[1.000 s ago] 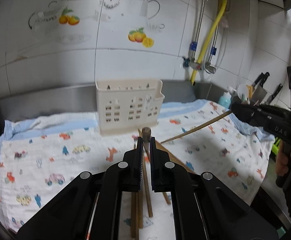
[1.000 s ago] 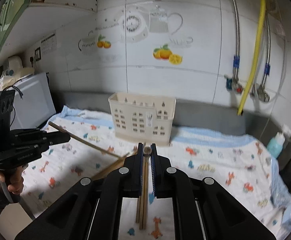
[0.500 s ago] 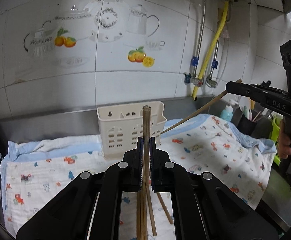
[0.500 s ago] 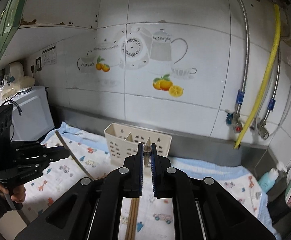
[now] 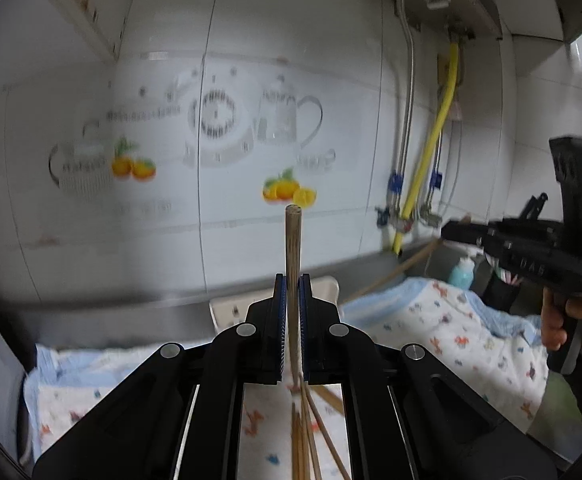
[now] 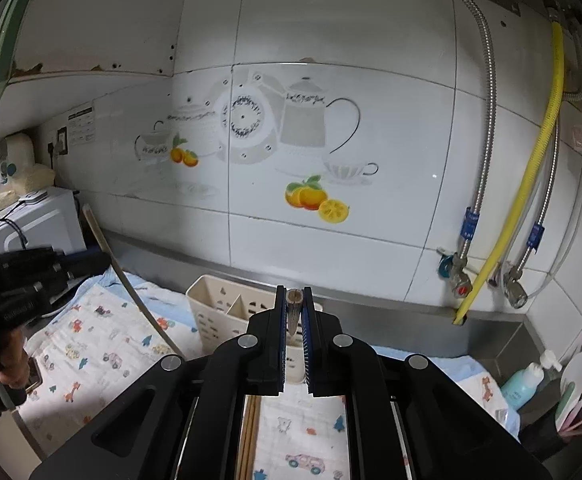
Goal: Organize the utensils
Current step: 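Lift the held chopsticks upright with both tools toward the beige holder, then lower the left tool's chopstick into the holder while the right tool drops its chopstick in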
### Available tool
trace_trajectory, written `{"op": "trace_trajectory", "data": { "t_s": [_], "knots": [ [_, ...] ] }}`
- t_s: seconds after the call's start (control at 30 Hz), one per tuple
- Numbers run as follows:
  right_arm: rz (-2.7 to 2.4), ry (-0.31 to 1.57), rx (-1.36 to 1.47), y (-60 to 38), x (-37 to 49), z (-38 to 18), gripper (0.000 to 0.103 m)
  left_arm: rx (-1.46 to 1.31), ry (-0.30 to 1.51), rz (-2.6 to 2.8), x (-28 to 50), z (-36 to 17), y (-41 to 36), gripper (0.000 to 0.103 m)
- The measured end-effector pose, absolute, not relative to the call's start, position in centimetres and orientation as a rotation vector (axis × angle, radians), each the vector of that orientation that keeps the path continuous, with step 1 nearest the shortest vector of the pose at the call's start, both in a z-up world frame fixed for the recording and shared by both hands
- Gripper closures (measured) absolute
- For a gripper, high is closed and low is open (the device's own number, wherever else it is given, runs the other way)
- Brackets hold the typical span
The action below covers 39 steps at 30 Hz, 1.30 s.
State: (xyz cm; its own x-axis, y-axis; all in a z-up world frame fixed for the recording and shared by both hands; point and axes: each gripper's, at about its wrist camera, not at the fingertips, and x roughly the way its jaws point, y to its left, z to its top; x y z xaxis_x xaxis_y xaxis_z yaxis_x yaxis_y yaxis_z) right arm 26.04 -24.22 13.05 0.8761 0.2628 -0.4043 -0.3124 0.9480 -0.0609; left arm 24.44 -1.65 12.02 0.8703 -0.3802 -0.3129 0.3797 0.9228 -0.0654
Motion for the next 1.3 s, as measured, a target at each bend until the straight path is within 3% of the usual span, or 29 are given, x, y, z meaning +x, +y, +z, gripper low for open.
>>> {"op": "trace_trajectory", "data": {
  "t_s": [0.4, 1.3],
  "knots": [
    [0.301, 0.449, -0.139, -23.9, 29.6, 12.4, 0.096, 0.034, 0.147, -0.319, 26.4, 17.9, -2.1, 0.098],
    [0.315, 0.492, -0.16, -22.6, 33.5, 9.3, 0.096, -0.015, 0.241, -0.253, 36.5, 11.6, -1.7, 0.099]
  ]
}}
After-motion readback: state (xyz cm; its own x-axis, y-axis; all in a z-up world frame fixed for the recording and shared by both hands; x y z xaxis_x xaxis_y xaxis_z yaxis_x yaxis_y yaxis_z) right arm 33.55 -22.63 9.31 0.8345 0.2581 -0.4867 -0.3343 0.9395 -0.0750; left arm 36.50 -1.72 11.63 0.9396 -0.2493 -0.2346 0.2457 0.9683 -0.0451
